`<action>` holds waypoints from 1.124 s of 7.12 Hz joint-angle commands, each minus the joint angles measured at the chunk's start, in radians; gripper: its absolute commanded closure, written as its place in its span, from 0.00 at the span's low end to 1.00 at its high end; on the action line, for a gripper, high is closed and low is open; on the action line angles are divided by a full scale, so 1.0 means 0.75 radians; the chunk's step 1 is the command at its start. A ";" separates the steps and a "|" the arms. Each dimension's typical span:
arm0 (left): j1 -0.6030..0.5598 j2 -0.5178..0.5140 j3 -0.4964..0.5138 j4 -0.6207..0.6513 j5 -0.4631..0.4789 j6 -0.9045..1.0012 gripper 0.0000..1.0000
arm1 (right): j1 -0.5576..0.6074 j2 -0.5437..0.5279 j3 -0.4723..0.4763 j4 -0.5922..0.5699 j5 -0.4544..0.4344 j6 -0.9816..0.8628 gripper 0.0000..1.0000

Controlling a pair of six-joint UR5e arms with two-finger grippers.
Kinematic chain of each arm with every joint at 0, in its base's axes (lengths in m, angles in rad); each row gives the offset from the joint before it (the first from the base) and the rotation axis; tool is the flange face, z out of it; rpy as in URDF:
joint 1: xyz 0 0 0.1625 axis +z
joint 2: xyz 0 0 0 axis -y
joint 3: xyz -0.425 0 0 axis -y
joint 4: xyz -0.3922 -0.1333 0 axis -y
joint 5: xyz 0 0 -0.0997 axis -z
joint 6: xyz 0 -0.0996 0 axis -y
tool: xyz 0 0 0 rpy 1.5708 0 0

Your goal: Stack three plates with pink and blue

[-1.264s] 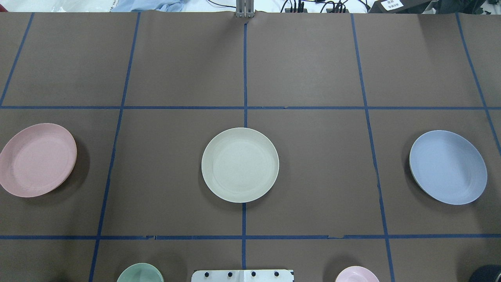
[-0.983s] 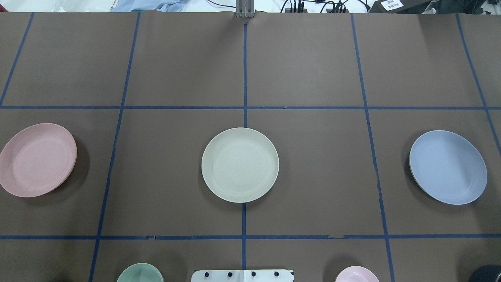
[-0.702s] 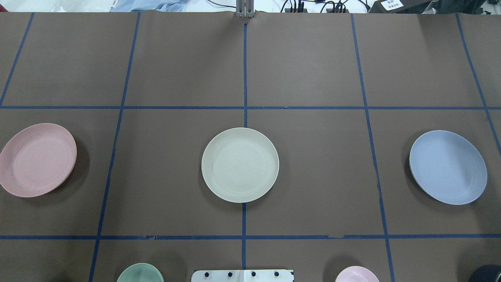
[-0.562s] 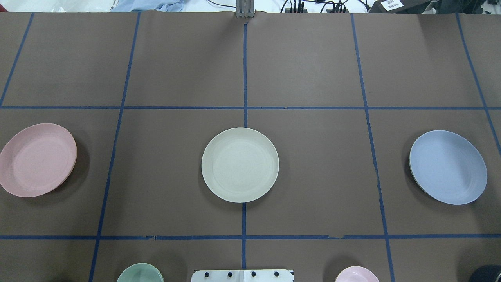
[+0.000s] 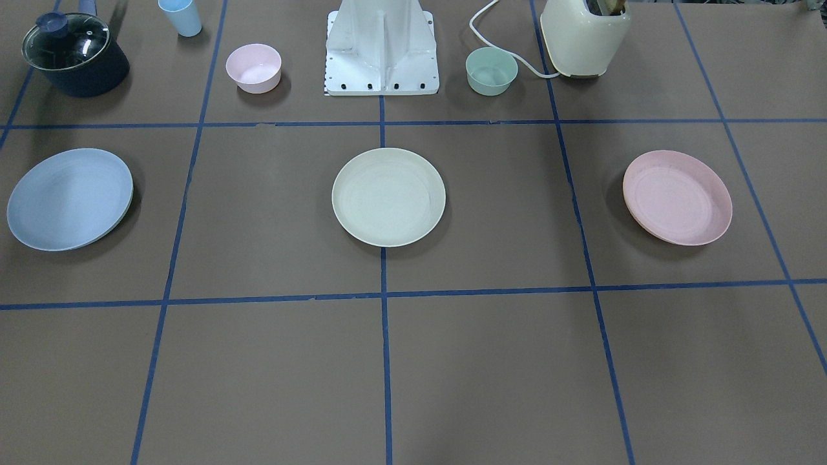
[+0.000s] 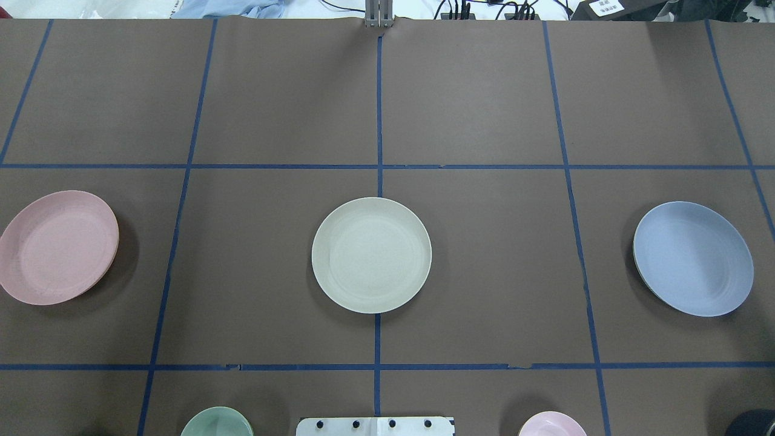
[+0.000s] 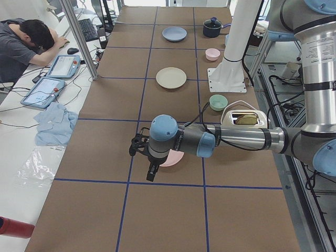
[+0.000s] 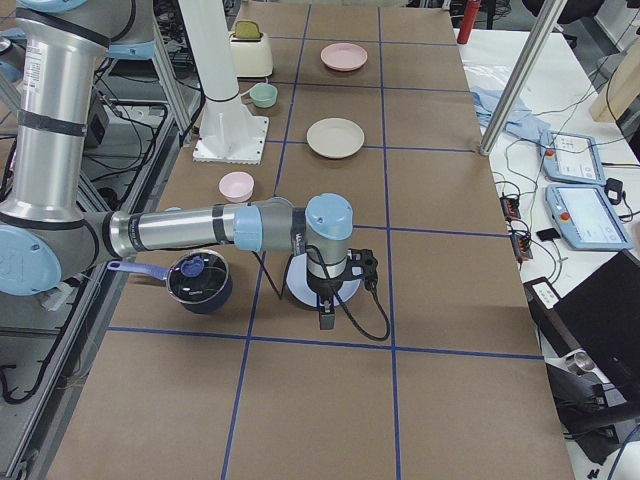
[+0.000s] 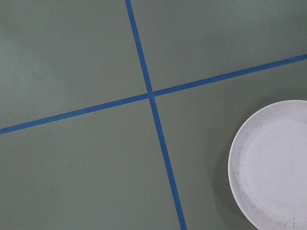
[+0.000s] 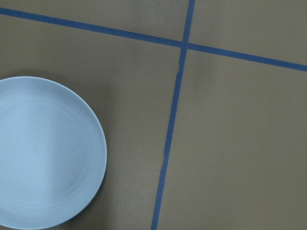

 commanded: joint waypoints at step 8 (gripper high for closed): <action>0.011 -0.140 0.165 -0.500 0.009 -0.009 0.00 | -0.062 0.154 -0.060 0.428 0.107 0.092 0.00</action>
